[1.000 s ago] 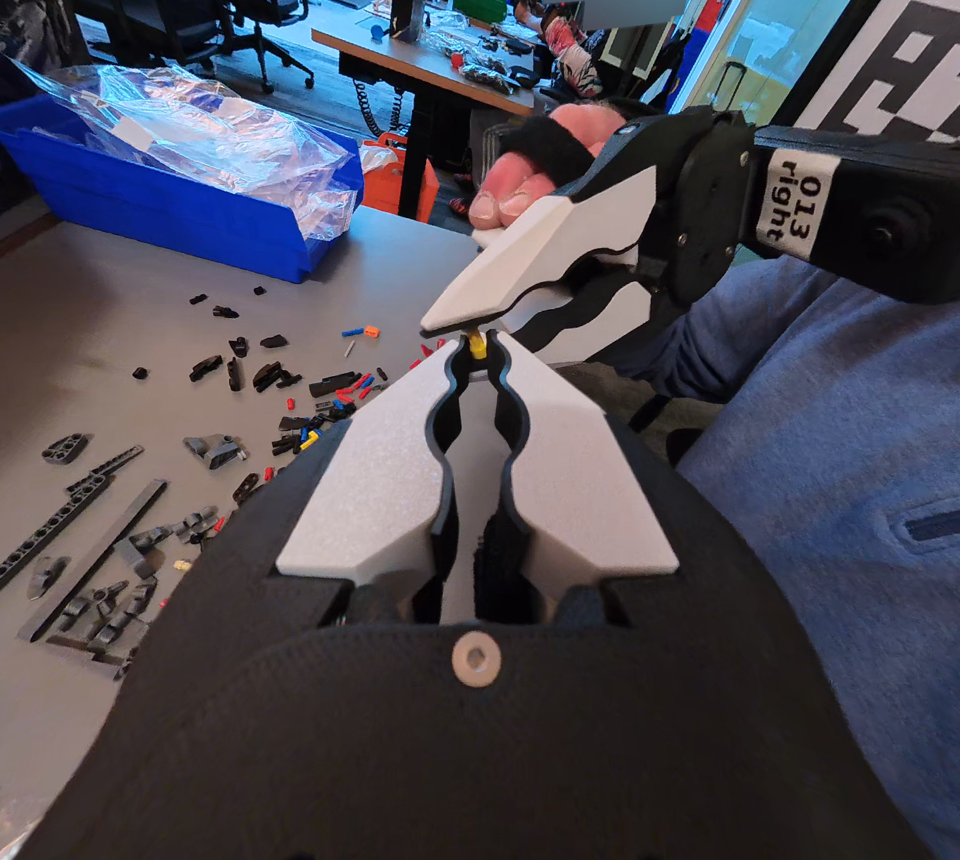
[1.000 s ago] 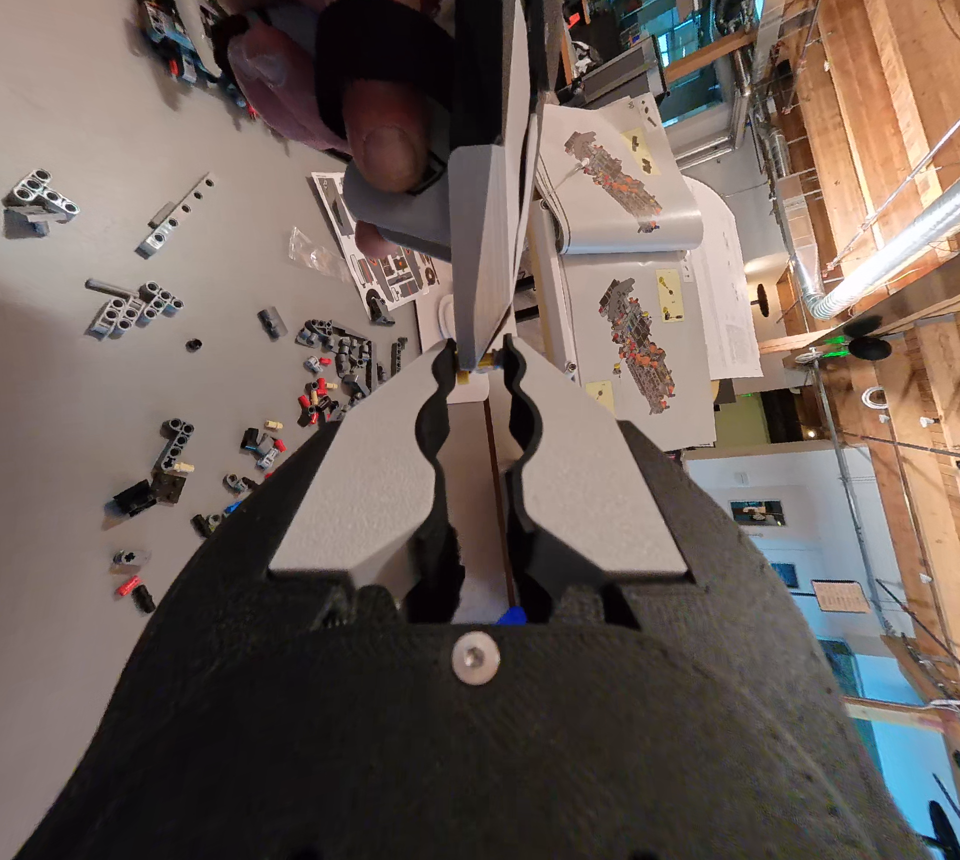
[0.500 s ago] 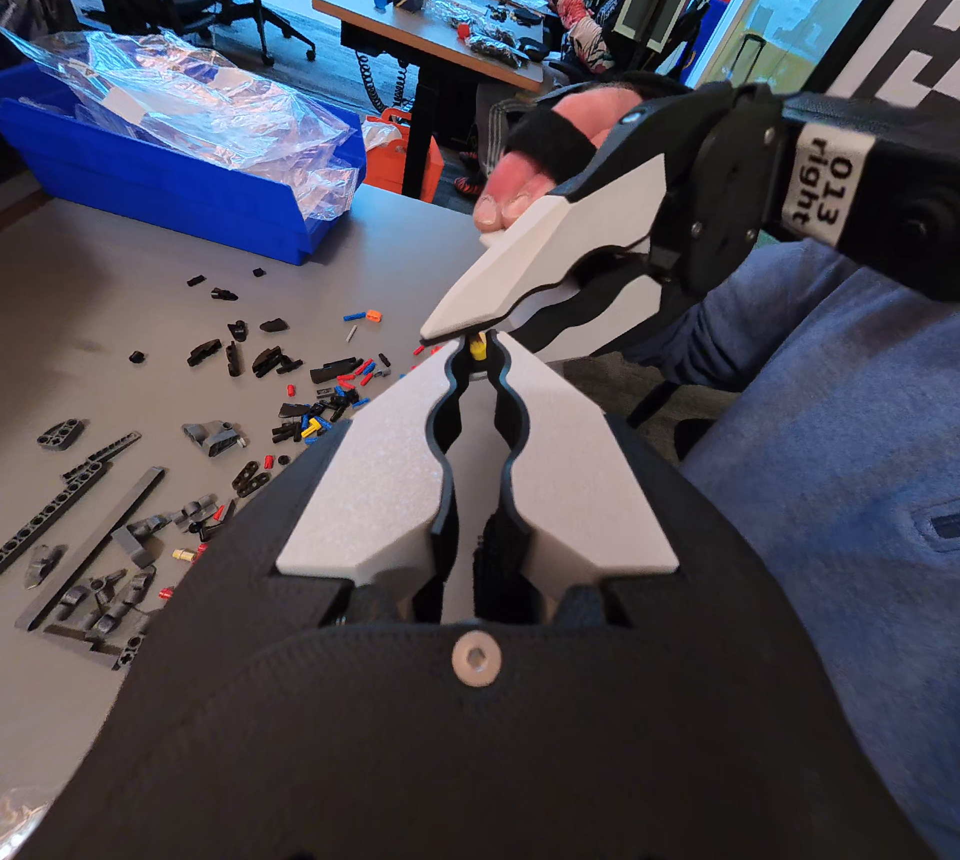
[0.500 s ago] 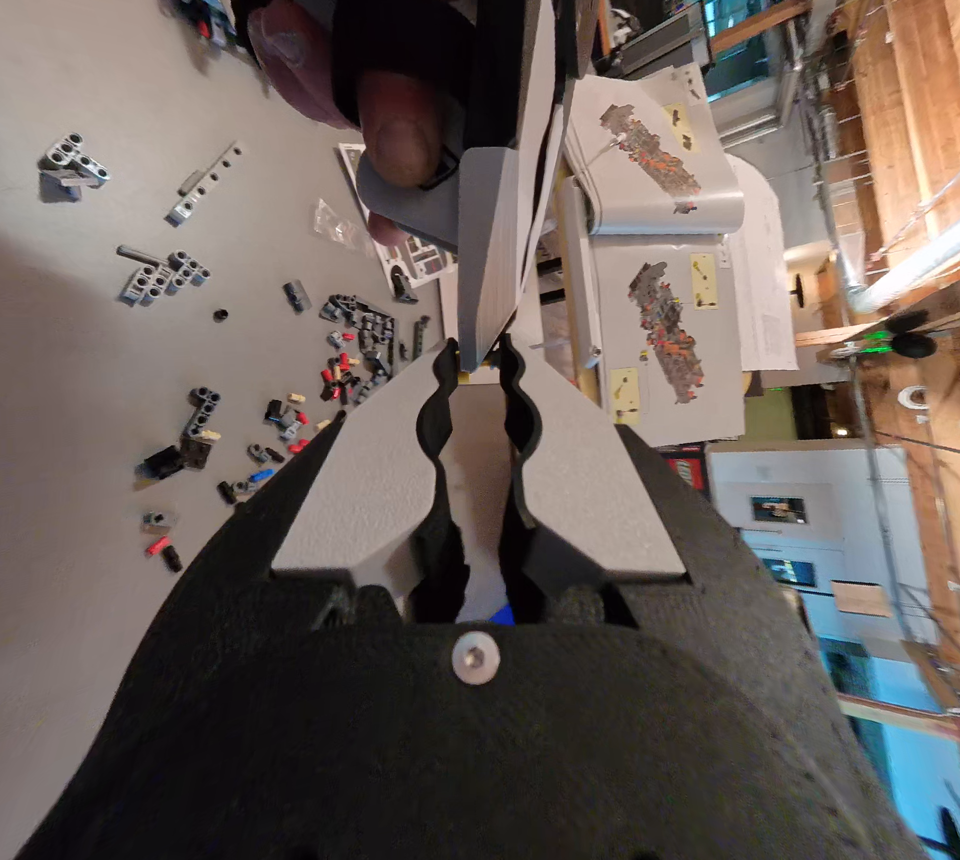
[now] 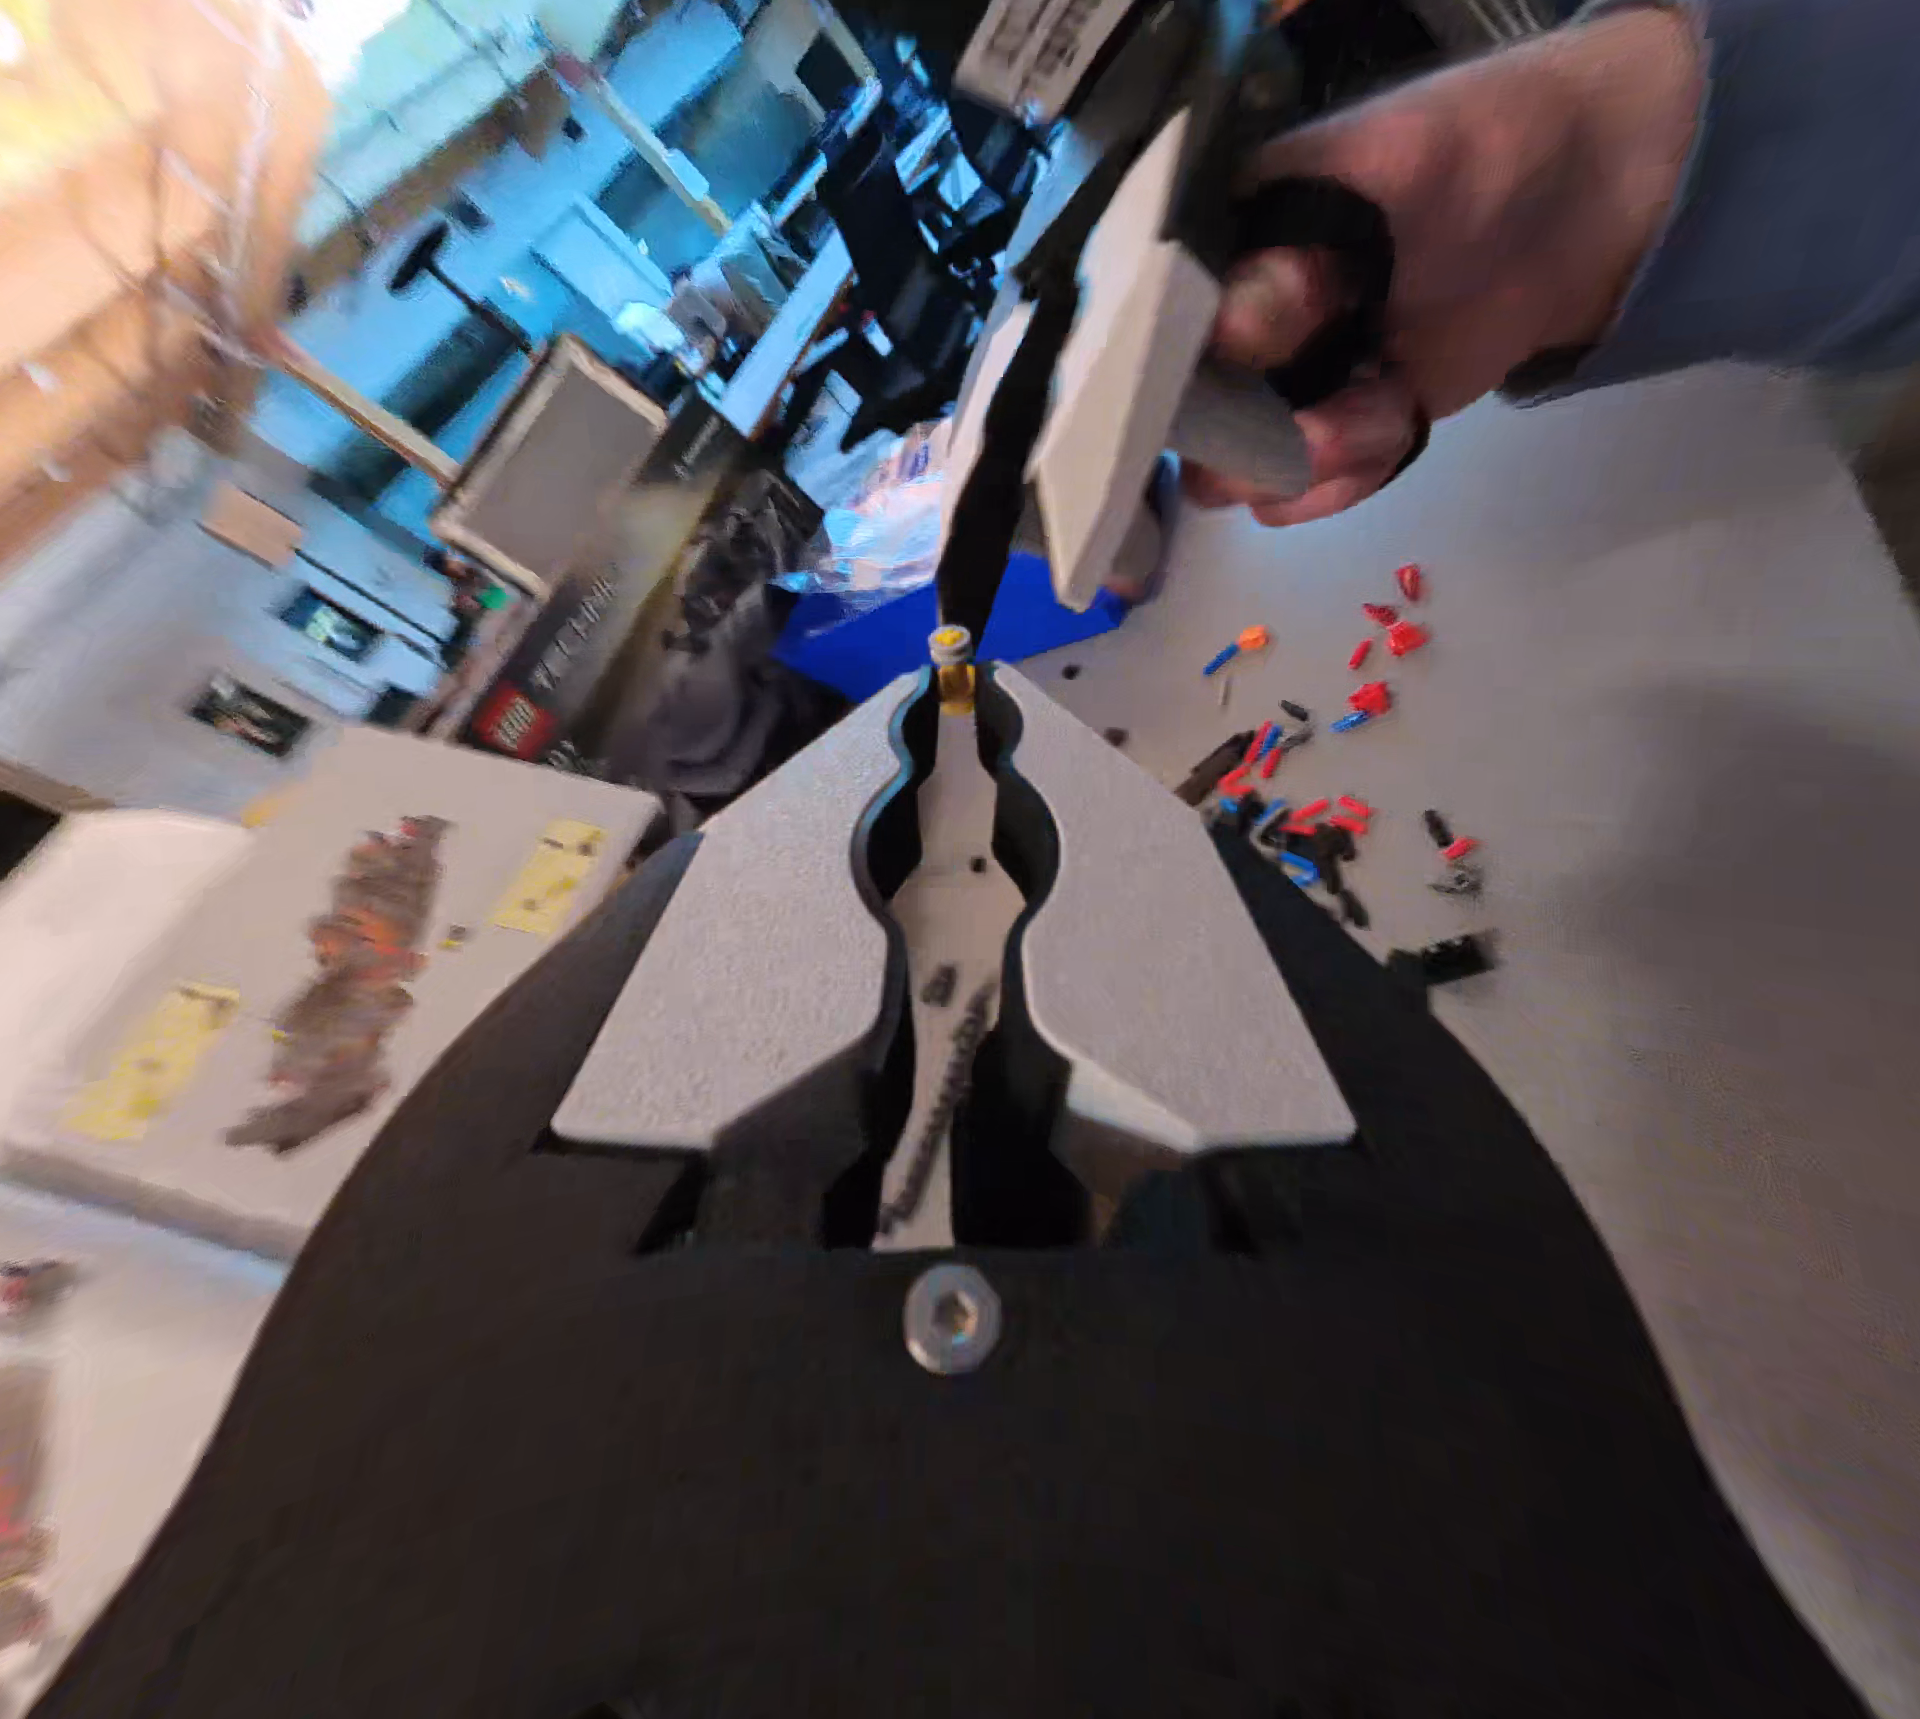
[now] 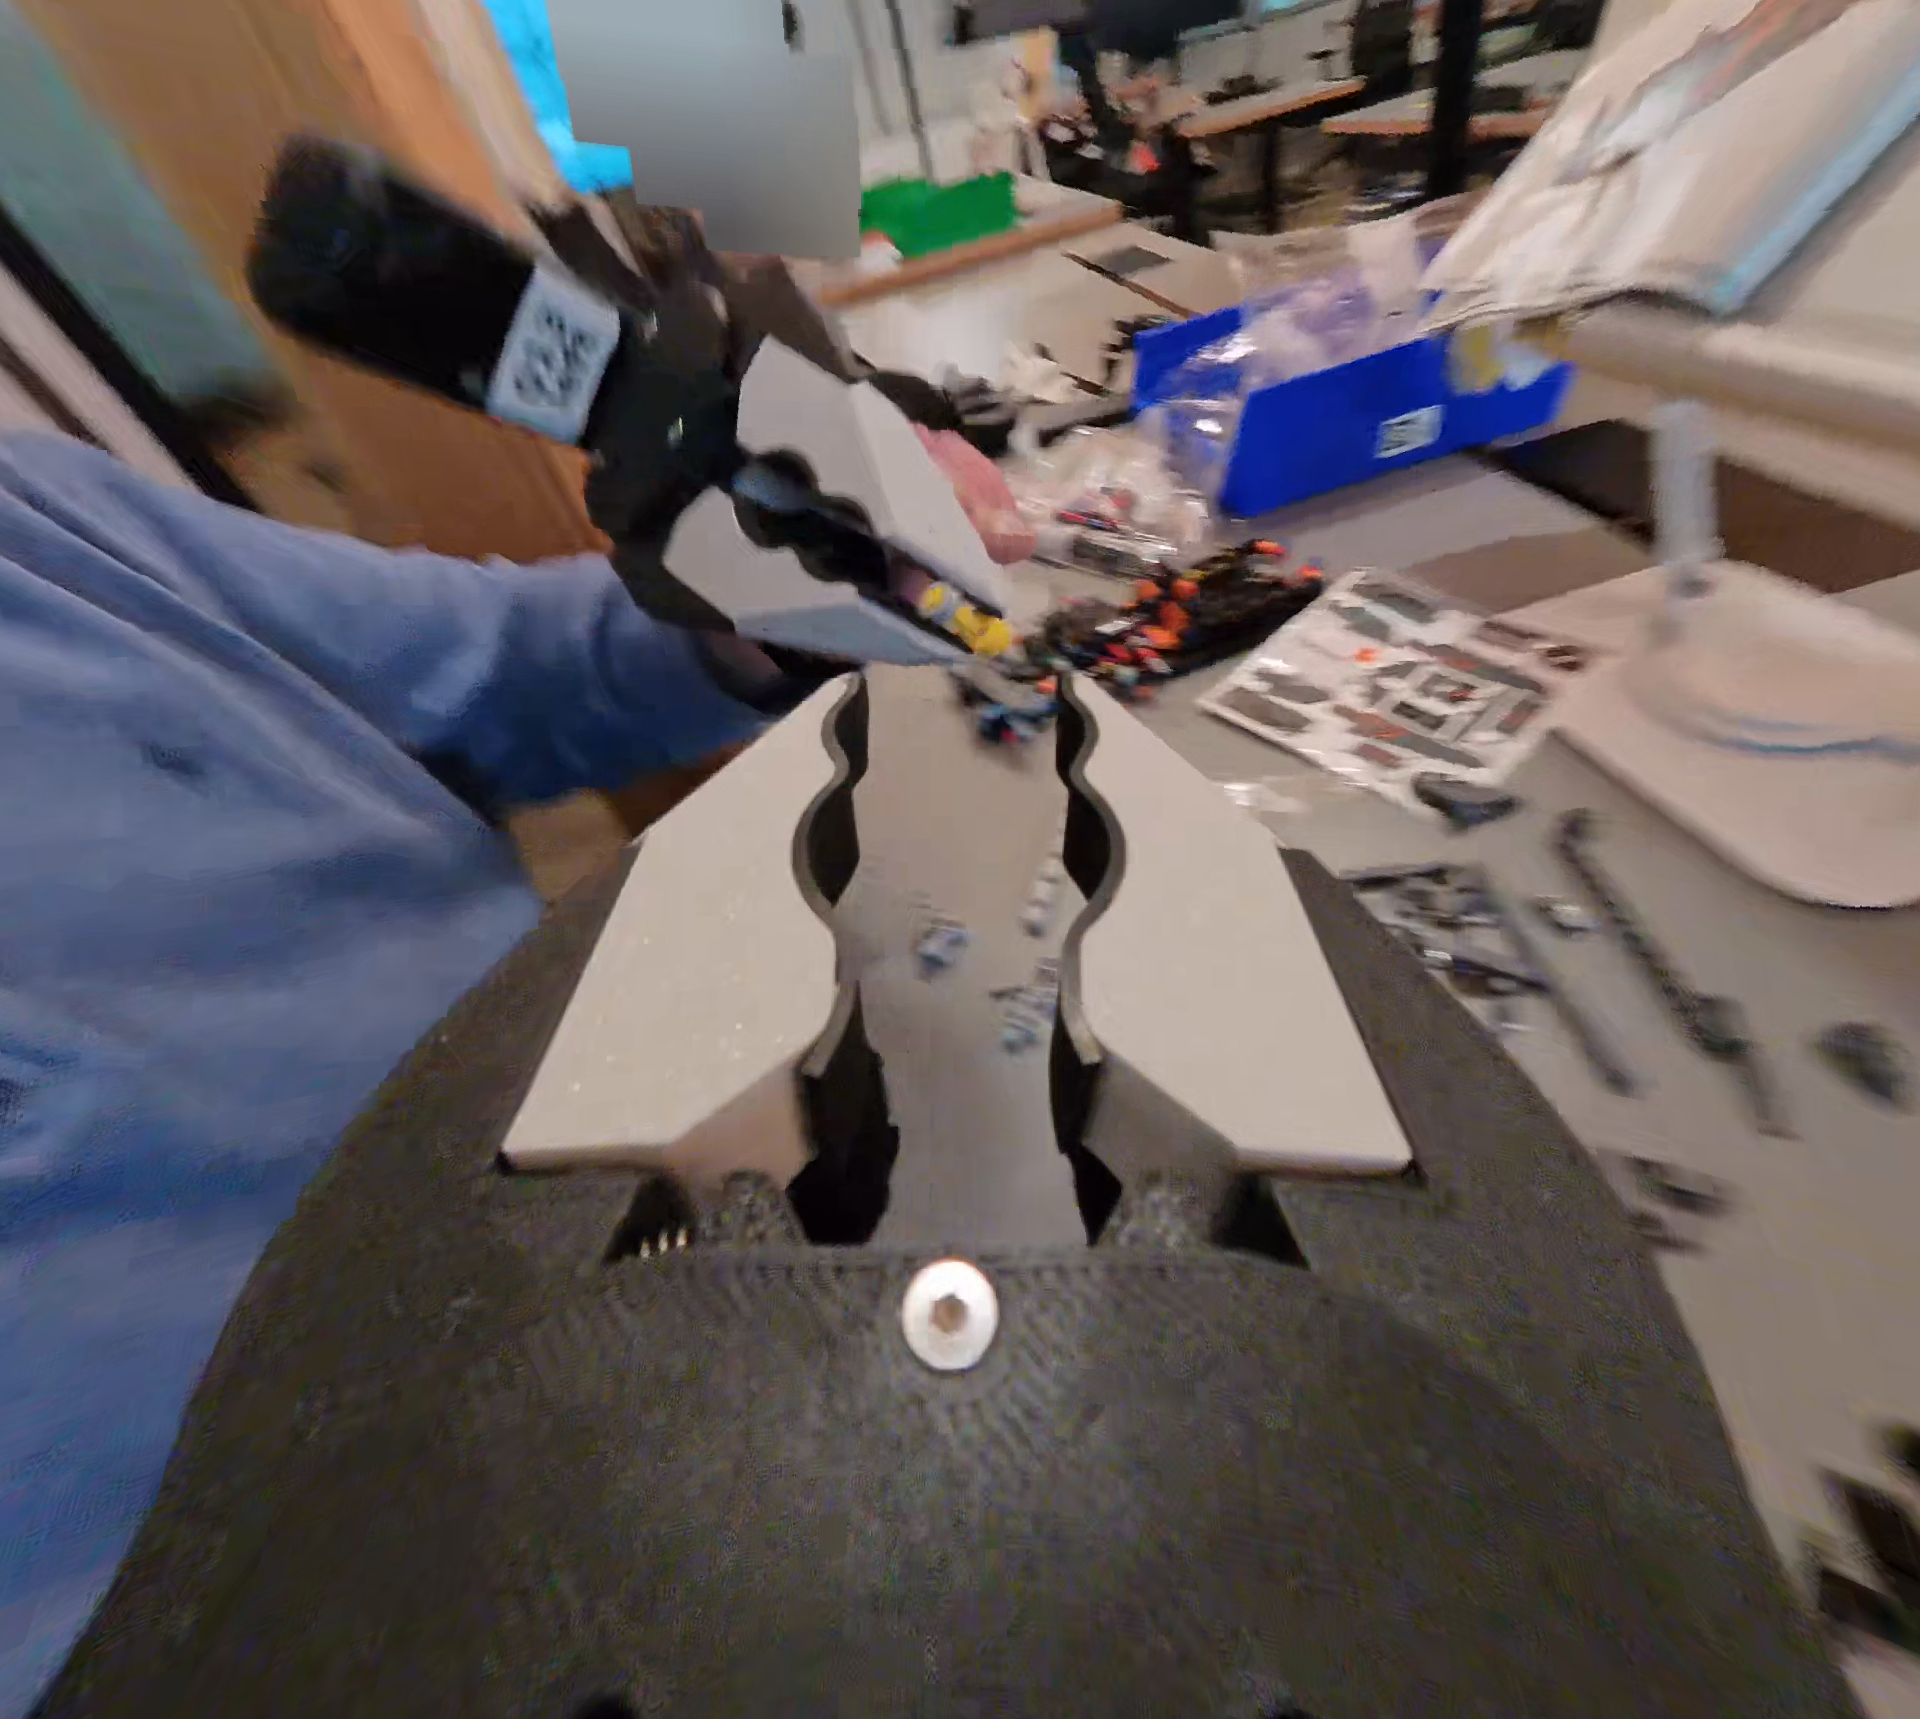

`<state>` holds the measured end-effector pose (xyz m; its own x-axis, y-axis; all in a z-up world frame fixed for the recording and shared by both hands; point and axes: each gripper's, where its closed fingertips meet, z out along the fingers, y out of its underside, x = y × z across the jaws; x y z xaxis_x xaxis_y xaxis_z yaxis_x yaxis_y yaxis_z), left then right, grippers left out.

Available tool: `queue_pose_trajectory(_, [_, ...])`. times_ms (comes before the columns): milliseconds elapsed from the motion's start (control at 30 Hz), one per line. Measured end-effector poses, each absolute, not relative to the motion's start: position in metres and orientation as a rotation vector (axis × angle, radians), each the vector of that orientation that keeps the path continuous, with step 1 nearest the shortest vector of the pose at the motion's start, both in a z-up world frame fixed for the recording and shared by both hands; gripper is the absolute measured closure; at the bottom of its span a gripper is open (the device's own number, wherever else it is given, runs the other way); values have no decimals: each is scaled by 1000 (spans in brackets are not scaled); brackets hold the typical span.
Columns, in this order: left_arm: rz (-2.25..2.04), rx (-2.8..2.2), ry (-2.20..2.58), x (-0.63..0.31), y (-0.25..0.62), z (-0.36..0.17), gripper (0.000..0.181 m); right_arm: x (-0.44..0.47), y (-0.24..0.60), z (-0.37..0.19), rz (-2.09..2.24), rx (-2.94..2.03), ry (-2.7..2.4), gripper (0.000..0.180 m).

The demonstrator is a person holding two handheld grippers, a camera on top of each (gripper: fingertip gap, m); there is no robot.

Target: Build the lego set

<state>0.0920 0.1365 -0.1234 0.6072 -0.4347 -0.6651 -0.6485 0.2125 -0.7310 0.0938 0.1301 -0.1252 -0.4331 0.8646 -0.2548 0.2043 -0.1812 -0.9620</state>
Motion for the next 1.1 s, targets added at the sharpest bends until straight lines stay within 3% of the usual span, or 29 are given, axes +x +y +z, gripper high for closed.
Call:
queue_pose_trajectory(300, [416, -1213, 1120, 104, 124, -121, 176, 95, 109, -114, 2135, -1160, -1462, 162])
queue_pose_trajectory(600, [354, -1152, 1117, 112, 117, -112, 176, 103, 103, -107, 2171, -1006, -1465, 168])
queue_pose_trajectory(1100, [-422, -1337, 892, 123, 99, -97, 164, 117, 97, -97, 1952, -792, -1517, 167])
